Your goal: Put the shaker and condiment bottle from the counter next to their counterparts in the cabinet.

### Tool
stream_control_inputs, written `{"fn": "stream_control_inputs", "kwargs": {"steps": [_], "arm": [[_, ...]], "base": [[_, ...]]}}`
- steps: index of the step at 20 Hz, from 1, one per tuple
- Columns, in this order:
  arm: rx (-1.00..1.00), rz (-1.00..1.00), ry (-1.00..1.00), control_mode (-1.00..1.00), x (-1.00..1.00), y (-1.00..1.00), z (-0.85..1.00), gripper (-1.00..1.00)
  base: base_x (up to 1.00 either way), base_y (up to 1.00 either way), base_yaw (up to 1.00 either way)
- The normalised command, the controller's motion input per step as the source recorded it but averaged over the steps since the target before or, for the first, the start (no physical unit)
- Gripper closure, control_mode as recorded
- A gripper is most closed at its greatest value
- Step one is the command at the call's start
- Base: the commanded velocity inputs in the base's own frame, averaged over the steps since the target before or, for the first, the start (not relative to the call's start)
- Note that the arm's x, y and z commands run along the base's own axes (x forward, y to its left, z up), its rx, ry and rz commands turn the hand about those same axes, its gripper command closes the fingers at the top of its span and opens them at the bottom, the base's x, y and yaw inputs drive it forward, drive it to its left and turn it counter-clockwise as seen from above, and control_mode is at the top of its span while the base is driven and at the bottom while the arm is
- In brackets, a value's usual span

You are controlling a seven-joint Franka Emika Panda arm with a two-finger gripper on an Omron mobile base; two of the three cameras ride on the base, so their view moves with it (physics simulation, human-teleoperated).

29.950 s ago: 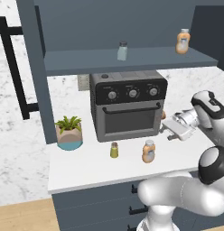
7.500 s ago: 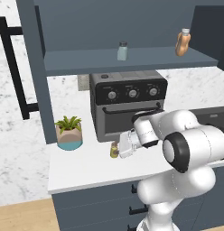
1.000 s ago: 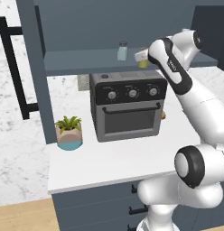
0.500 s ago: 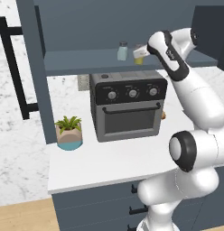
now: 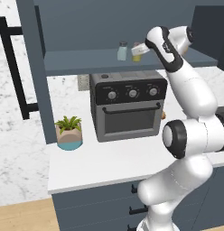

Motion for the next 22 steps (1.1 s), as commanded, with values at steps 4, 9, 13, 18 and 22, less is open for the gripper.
{"fn": "stream_control_inputs", "kwargs": {"steps": [4, 9, 13, 18, 22], "arm": [[0.00, 0.01, 0.00, -1.00, 0.27, 0.00, 0.00, 1.00], [0.00, 0.02, 0.00, -1.00, 0.31, 0.00, -0.02, 1.00], [0.00, 0.02, 0.00, -1.00, 0.26, 0.00, -0.11, 1.00], [0.00, 0.01, 0.00, -1.00, 0.17, 0.00, -0.18, -1.00], [0.00, 0.00, -0.01, -1.00, 0.01, 0.00, -0.14, -1.00]], "base": [[0.00, 0.00, 0.00], [0.00, 0.00, 0.00], [0.00, 0.00, 0.00], [0.00, 0.00, 0.00], [0.00, 0.00, 0.00]]}}
